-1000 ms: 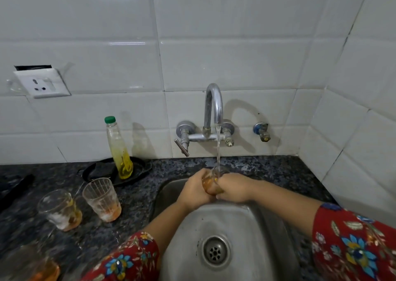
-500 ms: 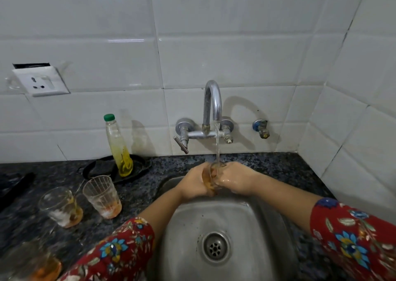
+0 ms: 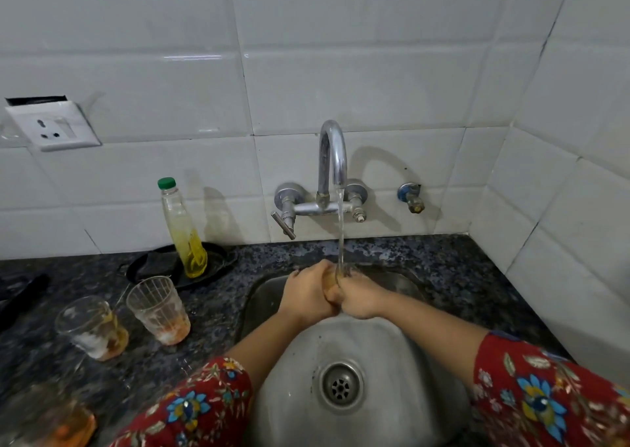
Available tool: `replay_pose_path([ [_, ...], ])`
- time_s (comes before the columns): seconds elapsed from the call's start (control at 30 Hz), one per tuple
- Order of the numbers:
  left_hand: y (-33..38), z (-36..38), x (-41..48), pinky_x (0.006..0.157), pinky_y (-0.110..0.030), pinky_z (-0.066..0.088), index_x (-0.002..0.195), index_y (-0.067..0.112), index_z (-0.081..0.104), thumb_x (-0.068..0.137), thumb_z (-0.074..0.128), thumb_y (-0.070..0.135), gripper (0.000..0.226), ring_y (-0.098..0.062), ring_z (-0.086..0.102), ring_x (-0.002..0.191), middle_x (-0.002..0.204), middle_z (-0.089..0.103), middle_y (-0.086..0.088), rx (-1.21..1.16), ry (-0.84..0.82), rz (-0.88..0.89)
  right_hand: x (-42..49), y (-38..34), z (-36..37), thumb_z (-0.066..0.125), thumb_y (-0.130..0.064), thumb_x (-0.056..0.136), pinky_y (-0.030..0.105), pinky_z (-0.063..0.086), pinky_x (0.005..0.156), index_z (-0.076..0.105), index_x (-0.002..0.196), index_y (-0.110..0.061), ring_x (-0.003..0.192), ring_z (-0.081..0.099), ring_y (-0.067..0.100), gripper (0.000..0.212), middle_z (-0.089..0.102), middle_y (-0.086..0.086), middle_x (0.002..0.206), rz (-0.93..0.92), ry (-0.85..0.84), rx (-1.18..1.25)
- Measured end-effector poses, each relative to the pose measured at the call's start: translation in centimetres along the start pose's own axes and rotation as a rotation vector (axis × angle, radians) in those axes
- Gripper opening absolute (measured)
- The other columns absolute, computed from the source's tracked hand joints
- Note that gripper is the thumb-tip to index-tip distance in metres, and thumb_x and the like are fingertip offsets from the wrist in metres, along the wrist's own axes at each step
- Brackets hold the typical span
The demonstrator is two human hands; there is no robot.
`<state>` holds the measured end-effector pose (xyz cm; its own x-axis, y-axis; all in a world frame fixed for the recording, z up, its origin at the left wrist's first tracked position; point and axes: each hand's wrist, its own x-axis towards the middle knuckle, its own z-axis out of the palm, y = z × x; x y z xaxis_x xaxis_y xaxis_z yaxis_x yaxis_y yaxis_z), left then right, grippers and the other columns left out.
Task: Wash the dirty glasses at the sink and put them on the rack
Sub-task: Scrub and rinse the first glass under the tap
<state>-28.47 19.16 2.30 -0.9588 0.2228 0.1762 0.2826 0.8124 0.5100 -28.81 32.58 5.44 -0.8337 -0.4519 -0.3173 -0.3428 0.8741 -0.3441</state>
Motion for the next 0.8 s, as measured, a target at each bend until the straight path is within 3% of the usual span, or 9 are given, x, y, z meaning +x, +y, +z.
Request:
replay_pose_path([
  [0.1, -0.1, -0.7, -0.4, 0.094, -0.037, 0.042, 0.121, 0.024, 0.046, 0.067, 0.072, 0.045, 0.063, -0.023, 0.059, 0.106, 0.113, 0.063, -0.001, 0.329, -0.082, 0.019, -0.6, -1.0, 0.2, 0.049, 0.011, 0.08, 0.025, 0.045, 0.068, 0.064, 0.08, -0.005, 0.073, 0.055, 0.016, 0.022, 0.061, 0.007, 0.076, 0.152, 0.03, 0.864],
  [0.23, 0.9, -2.2, -0.6, 0.102, -0.049, 0.034, 0.134, 0.02, 0.039, 0.075, 0.075, 0.033, 0.071, -0.031, 0.051, 0.12, 0.128, 0.056, -0.008, 0.874, -0.436, -0.094, -0.9, -0.3, 2.0, 0.049, 0.001, 0.089, 0.022, 0.052, 0.053, 0.066, 0.094, -0.005, 0.056, 0.064, 0.01, 0.019, 0.07, 0.002, 0.065, 0.429, -0.14, 1.374],
  [0.33, 1.7, -2.5, -0.9, 0.102, -0.051, 0.032, 0.142, 0.018, 0.035, 0.085, 0.067, 0.033, 0.067, -0.034, 0.046, 0.126, 0.138, 0.05, -0.01, 1.109, -0.55, -0.138, -1.2, 0.0, 3.6, 0.044, -0.008, 0.097, 0.029, 0.054, 0.071, 0.065, 0.088, -0.007, 0.073, 0.064, 0.017, 0.023, 0.072, 0.003, 0.061, 0.503, -0.161, 1.566],
  [0.47, 1.8, -3.6, -1.0, 0.104, -0.046, 0.035, 0.139, 0.016, 0.039, 0.084, 0.069, 0.026, 0.063, -0.032, 0.045, 0.128, 0.139, 0.049, -0.011, 0.99, -0.558, -0.114, -2.0, -0.7, 4.4, 0.037, 0.003, 0.096, 0.032, 0.052, 0.075, 0.061, 0.099, -0.001, 0.076, 0.063, 0.022, 0.025, 0.07, 0.013, 0.086, 0.443, -0.006, 1.612],
  [0.53, 0.7, -4.0, -0.8, 0.088, -0.036, 0.044, 0.126, 0.019, 0.048, 0.073, 0.077, 0.024, 0.061, -0.026, 0.055, 0.115, 0.126, 0.059, -0.006, 0.734, -0.494, -0.109, -2.1, -0.8, 4.4, 0.039, 0.012, 0.091, 0.03, 0.052, 0.078, 0.061, 0.111, 0.0, 0.093, 0.066, 0.025, 0.032, 0.068, 0.017, 0.108, 0.246, 0.079, 1.491],
  [0.6, -0.8, -4.1, -0.2, 0.08, -0.032, 0.048, 0.115, 0.018, 0.053, 0.063, 0.08, 0.02, 0.059, -0.023, 0.06, 0.104, 0.115, 0.062, -0.002, 0.375, -0.436, -0.094, -2.2, 0.1, 3.8, 0.045, 0.018, 0.083, 0.027, 0.051, 0.084, 0.059, 0.12, -0.003, 0.114, 0.061, 0.024, 0.045, 0.064, 0.015, 0.122, -0.109, 0.124, 1.123],
  [0.67, -2.1, -3.5, 0.3, 0.08, -0.03, 0.048, 0.107, 0.016, 0.056, 0.054, 0.079, 0.015, 0.058, -0.02, 0.061, 0.098, 0.104, 0.061, 0.0, -0.026, -0.438, -0.042, -1.7, 2.0, 2.3, 0.048, 0.011, 0.077, 0.025, 0.046, 0.099, 0.059, 0.125, -0.012, 0.121, 0.056, 0.016, 0.054, 0.062, 0.006, 0.127, -0.453, 0.115, 0.366],
  [0.73, -2.6, -2.4, 0.7, 0.082, -0.028, 0.049, 0.106, 0.011, 0.06, 0.048, 0.075, 0.01, 0.06, -0.013, 0.062, 0.095, 0.102, 0.063, 0.001, -0.354, -0.458, 0.004, -0.6, 3.4, 0.1, 0.057, -0.004, 0.074, 0.028, 0.041, 0.104, 0.066, 0.113, -0.015, 0.115, 0.058, 0.018, 0.042, 0.066, 0.003, 0.117, -0.665, 0.18, -0.397],
  [0.8, -2.7, -0.7, 1.0, 0.091, -0.034, 0.052, 0.112, 0.01, 0.061, 0.051, 0.075, 0.003, 0.064, -0.017, 0.064, 0.102, 0.11, 0.066, -0.006, -0.526, -0.41, -0.005, 0.8, 4.0, -1.0, 0.067, -0.011, 0.07, 0.032, 0.05, 0.097, 0.072, 0.092, -0.018, 0.1, 0.065, 0.02, 0.024, 0.072, 0.002, 0.099, -0.672, 0.204, -0.671],
])
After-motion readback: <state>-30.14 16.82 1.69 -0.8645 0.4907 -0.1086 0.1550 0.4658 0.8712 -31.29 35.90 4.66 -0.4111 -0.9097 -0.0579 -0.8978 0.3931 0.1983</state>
